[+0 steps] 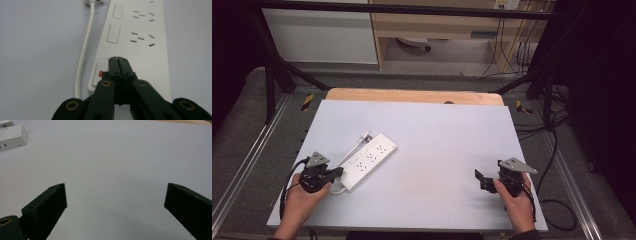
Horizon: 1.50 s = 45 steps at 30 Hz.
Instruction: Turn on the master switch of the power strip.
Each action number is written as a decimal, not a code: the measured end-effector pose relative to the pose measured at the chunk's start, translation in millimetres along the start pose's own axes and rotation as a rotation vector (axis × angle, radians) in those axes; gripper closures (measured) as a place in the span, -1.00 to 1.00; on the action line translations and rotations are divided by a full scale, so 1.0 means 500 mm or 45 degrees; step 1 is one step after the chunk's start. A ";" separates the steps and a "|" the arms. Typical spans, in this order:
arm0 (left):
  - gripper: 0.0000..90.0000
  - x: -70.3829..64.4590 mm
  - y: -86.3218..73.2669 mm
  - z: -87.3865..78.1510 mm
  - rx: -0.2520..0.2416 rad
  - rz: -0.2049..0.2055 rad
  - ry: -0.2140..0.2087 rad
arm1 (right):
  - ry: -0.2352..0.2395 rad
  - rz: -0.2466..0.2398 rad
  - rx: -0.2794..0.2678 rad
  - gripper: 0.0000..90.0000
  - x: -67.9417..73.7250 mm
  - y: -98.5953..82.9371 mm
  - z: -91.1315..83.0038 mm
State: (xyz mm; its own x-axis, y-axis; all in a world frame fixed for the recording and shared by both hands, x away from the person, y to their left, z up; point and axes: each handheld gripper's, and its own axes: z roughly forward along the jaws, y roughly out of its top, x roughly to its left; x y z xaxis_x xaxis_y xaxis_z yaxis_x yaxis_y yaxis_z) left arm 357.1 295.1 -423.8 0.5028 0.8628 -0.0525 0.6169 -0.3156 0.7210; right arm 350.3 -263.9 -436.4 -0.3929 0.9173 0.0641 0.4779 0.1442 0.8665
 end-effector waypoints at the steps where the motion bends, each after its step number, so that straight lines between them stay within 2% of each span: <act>1: 1.00 0.001 0.000 0.000 -0.001 -0.005 -0.004 | -0.001 -0.002 0.001 -0.89 0.000 0.000 0.000; 20: 1.00 0.003 0.000 0.001 0.008 -0.002 -0.015 | 0.003 -0.002 0.014 -0.90 0.002 -0.001 0.003; 34: 1.00 -0.001 0.002 0.002 0.020 0.015 0.001 | 0.001 -0.005 0.012 -0.90 0.002 -0.001 0.003; 45: 1.00 0.000 0.002 0.003 0.026 0.004 0.002 | 0.004 -0.007 0.018 -0.90 0.002 -0.001 0.003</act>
State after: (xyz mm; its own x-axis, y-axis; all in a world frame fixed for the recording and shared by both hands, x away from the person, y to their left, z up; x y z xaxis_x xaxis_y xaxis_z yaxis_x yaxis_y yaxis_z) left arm 358.5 294.1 -423.9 0.5041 0.8622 -0.0494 0.6277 -0.3265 0.7067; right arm 351.0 -262.6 -437.6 -0.3982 0.9153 0.0608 0.4867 0.1546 0.8598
